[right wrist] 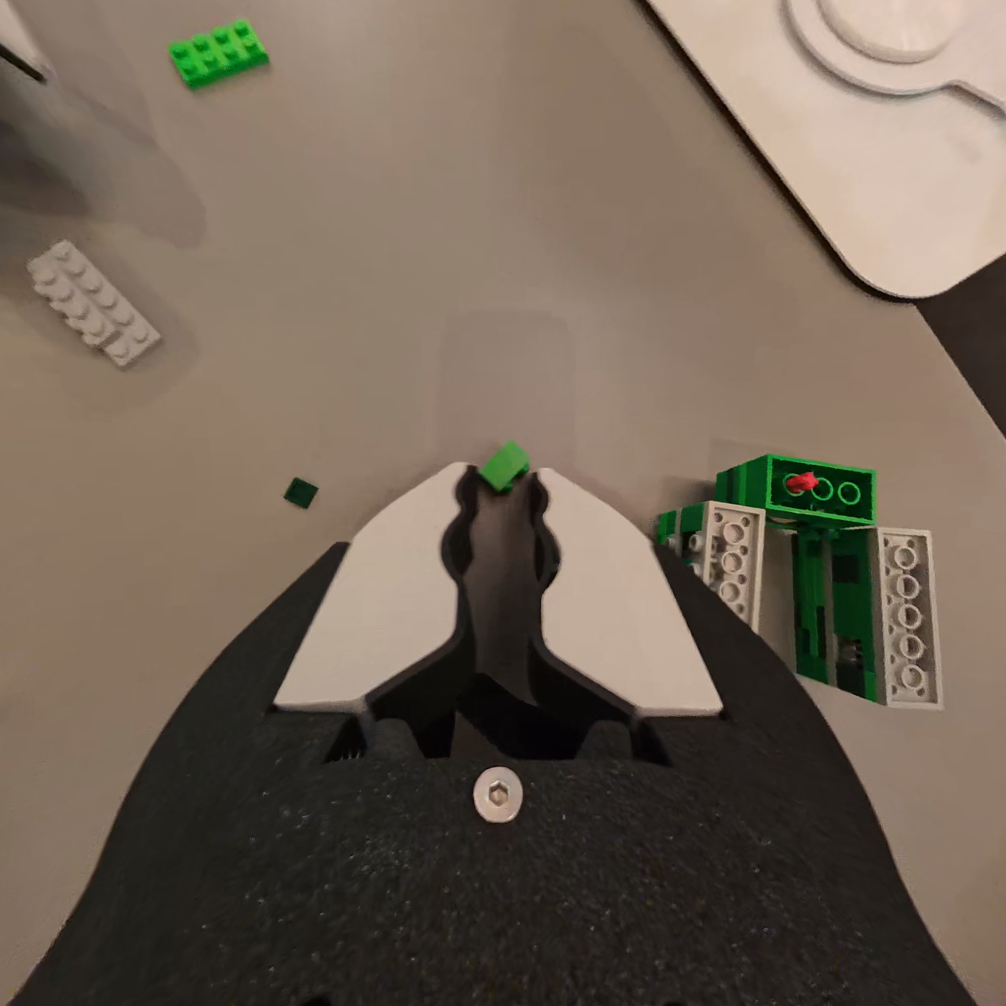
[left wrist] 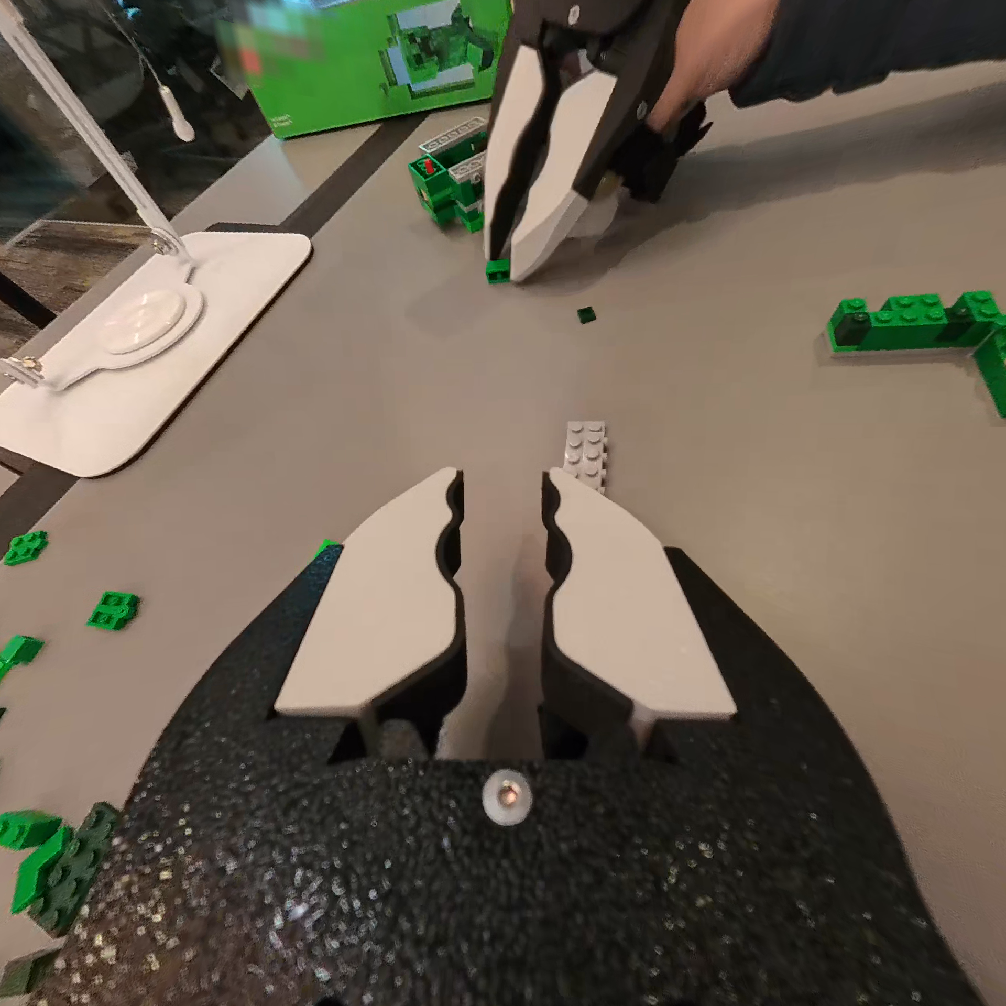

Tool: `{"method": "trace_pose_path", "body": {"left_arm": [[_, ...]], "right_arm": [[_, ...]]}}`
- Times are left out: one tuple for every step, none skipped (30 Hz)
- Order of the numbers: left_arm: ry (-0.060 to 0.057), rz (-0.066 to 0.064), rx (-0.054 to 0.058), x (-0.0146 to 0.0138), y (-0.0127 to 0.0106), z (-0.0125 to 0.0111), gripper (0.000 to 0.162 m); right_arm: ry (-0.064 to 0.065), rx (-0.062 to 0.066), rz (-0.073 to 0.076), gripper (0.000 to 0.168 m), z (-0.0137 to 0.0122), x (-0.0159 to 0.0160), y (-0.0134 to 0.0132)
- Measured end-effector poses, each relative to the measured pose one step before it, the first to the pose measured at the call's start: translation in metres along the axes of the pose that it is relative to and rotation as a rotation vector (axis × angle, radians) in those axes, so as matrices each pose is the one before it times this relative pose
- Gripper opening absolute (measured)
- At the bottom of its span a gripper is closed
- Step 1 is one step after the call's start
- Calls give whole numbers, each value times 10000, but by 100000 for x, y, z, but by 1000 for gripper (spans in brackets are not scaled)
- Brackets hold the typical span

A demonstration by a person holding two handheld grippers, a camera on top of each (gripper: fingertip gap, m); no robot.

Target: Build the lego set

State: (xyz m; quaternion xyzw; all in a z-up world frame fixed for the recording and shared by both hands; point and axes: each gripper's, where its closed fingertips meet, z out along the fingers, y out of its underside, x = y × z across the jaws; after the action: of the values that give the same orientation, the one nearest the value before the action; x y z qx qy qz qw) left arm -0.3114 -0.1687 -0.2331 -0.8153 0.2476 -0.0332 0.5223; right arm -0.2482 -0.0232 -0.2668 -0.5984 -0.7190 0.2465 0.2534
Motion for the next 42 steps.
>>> {"method": "trace_pose_path", "body": {"left_arm": [[-65,-63,79,-117,-91,-64,26],[-89,-126,110,-170,-160,-50,25],[-56,-201,180,-150,-308,-44,23],[-4,-264,287,-53,-530,-2,21],[-14,-373,412,-57,-782,52,19],[29,-483,481,57,-942,174,17],[206,-493,461,348,-896,276,15],[300,-488,398,500,-711,376,15],[327,-484,326,519,-457,449,15],[393,-461,238,572,-218,449,18],[468,-442,204,628,-140,408,22],[433,-413,193,539,-163,319,26],[349,-361,197,407,-209,223,31],[303,-281,206,368,-248,146,34],[302,-180,181,424,-228,107,37],[192,-106,106,296,-150,98,38],[101,-38,34,189,-45,84,38],[63,12,5,145,8,73,37],[85,38,-4,171,15,66,33],[102,59,21,201,-31,47,27],[107,102,47,218,-73,6,15],[167,147,68,333,-122,-32,8],[-12,36,37,58,-125,-54,8],[235,-69,-7,307,-124,-77,8],[476,-148,39,563,-187,-146,7],[729,-176,109,890,-213,-166,7],[1066,-226,208,1361,-320,-150,7],[1154,-399,256,1470,-379,-93,7],[1115,-516,187,1365,-279,19,7],[952,-494,72,1131,-68,113,7],[602,-340,-53,660,166,193,7],[335,-236,-165,312,356,252,7],[226,-241,-252,169,441,289,7],[149,-209,-277,83,459,308,7],[97,-157,-249,27,411,292,7],[102,-143,-202,47,317,259,7],[110,-101,-147,78,244,191,7],[92,-77,-113,83,208,128,7],[-19,-54,-45,-77,87,72,7],[-38,-39,-53,-103,97,56,7],[-90,19,20,-158,-2,-14,7],[-206,77,93,-256,-125,-123,7]], "right_arm": [[124,-22,-113,12,48,35,-54],[100,93,-288,12,-28,-79,-228],[165,320,-529,13,-183,-174,-538],[291,500,-699,12,-369,-198,-862],[427,596,-803,12,-551,-151,-1140],[279,801,-1012,12,-694,-524,-1553],[263,939,-1155,12,-769,-691,-1877],[371,833,-1140,12,-681,-545,-1919],[320,586,-1069,12,-488,-479,-1658],[371,265,-921,12,-259,-230,-1213],[269,98,-789,12,-127,-210,-879],[163,82,-681,12,-82,-275,-733],[176,95,-599,12,-80,-189,-627],[163,95,-501,12,-60,-127,-570],[125,57,-404,12,-40,-118,-449],[146,47,-348,12,-34,-48,-384],[48,29,-292,12,-7,-111,-317],[-9,53,-215,12,-8,-139,-324],[-5,46,-132,12,16,-68,-290],[22,56,-65,12,14,23,-280],[-21,91,-34,12,5,16,-315],[8,-50,-33,12,46,109,-61],[-14,20,-17,12,-11,139,-96],[-82,222,145,12,-133,113,-303],[-181,479,539,12,-264,137,-585],[-429,686,994,13,-379,74,-895],[-802,824,1374,15,-433,-204,-1157],[-1047,749,1432,17,-440,-438,-1194],[-1061,600,1123,19,-419,-580,-1076],[-1014,387,700,21,-316,-738,-810],[-619,166,403,21,-149,-442,-550],[-440,-12,75,23,-47,-387,-281],[-227,-85,-86,25,52,-219,-175],[-165,-131,-157,28,103,-192,-111],[-247,-172,-127,30,130,-325,-23],[-347,-148,-37,29,128,-442,-42],[-316,-90,45,29,120,-361,-90],[-196,-32,9,24,9,-180,-110],[-100,-72,-6,17,-32,-19,-3],[-137,-135,-39,16,-33,-55,145],[-99,-114,63,16,-46,25,157],[20,-129,85,16,-83,187,213]]}}
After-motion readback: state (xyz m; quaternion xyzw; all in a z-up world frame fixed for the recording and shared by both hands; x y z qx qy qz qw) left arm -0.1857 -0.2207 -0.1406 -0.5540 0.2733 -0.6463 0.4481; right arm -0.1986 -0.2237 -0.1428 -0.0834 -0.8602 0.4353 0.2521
